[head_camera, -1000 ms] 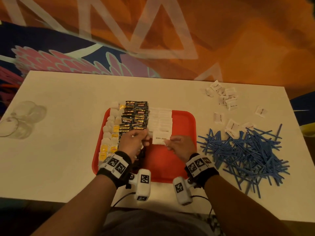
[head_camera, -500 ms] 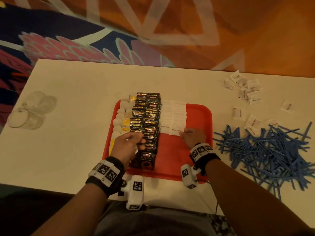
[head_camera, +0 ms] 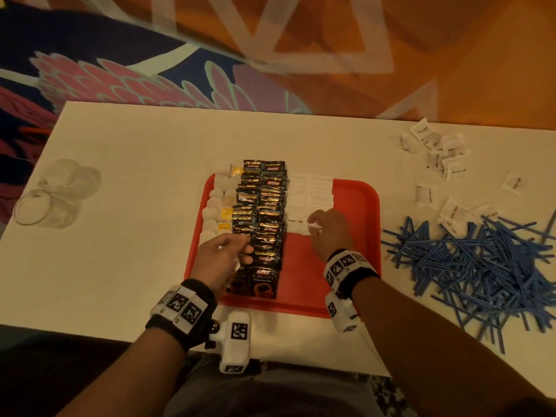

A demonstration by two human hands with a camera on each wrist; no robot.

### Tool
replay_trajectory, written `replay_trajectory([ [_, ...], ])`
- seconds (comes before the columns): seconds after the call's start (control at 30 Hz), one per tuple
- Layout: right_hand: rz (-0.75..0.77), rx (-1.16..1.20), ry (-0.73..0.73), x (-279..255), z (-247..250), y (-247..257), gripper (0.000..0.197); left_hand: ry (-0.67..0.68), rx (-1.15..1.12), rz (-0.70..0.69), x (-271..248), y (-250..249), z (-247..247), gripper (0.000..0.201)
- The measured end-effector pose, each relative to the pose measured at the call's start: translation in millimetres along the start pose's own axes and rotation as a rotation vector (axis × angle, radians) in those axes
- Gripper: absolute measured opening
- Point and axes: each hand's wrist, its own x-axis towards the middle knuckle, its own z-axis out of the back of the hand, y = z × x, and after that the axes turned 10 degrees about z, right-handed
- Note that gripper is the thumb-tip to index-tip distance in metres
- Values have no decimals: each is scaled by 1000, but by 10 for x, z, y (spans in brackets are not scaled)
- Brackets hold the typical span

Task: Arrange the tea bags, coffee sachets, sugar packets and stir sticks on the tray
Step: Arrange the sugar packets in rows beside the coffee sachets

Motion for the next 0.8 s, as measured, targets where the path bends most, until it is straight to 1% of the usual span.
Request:
replay_trajectory([
  [0.07,-9,14,34,9,-23,-6,26,12,-12,3,-15,-2,2,18],
  [0.17,-30,43,10,-12,20,-21,31,35,-29,8,-35,-22,-2,19],
  [0.27,-44,83,-48,-99,126,-2,28,65,-60,9,-47,-56,-46,23],
  [0.33,-31,126,-87,-171,227,39,26,92,-91,23,-70,-95,-129,29],
  [0.43,-16,300,-75,-288,421,178,18,164,-133,47,-126,-160,-319,42],
  [0.5,40,383,-62,-387,556,294,16,223,-152,59,-171,-192,-473,48],
  [0.6,163,529,-41,-570,781,438,17,291,-166,60,-246,-229,-716,54],
  [0.63,216,535,-26,-628,867,472,19,303,-164,51,-274,-242,-795,54],
  [0.73,384,406,32,-747,1054,478,25,333,-101,34,-371,-274,-1013,56],
  [0.8,433,341,44,-791,1141,446,16,373,-35,32,-430,-276,-1146,59],
])
